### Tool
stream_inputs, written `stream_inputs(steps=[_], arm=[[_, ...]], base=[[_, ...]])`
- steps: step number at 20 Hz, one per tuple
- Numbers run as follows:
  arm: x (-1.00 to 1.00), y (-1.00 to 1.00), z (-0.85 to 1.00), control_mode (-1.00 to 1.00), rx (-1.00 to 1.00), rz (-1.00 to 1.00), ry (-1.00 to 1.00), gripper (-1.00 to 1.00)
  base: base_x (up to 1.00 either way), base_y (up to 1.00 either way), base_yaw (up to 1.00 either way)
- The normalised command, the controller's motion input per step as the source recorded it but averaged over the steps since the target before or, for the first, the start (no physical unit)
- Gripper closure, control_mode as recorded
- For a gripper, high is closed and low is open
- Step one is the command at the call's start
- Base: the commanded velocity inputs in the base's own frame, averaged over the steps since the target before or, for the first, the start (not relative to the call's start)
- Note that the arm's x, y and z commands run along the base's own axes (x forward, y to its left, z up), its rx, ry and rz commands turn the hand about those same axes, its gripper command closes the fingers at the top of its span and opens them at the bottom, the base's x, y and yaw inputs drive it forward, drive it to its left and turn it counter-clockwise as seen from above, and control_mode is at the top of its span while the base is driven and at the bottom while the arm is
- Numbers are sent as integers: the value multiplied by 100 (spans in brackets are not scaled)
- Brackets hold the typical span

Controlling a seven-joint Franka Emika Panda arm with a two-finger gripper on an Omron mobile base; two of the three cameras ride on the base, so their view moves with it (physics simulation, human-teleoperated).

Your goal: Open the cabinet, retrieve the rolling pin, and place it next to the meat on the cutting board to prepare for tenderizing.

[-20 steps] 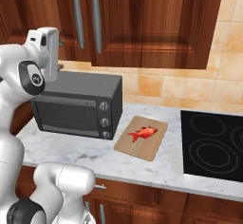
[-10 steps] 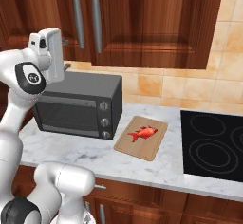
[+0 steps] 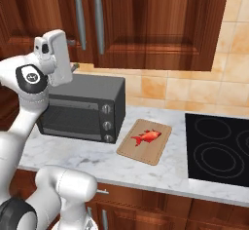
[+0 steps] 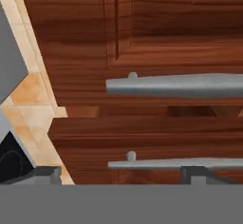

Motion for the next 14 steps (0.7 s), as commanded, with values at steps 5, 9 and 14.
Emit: stream_inputs(steps=[5,9,14], arm=[[34,0,0,-100,0,-4,-12,-100],[39,0,0,-100,0,0,-7,-100],[20,-6,0,-100,0,-1,-5,-100]], base=[[0,0,0],[0,0,0],[0,0,0]])
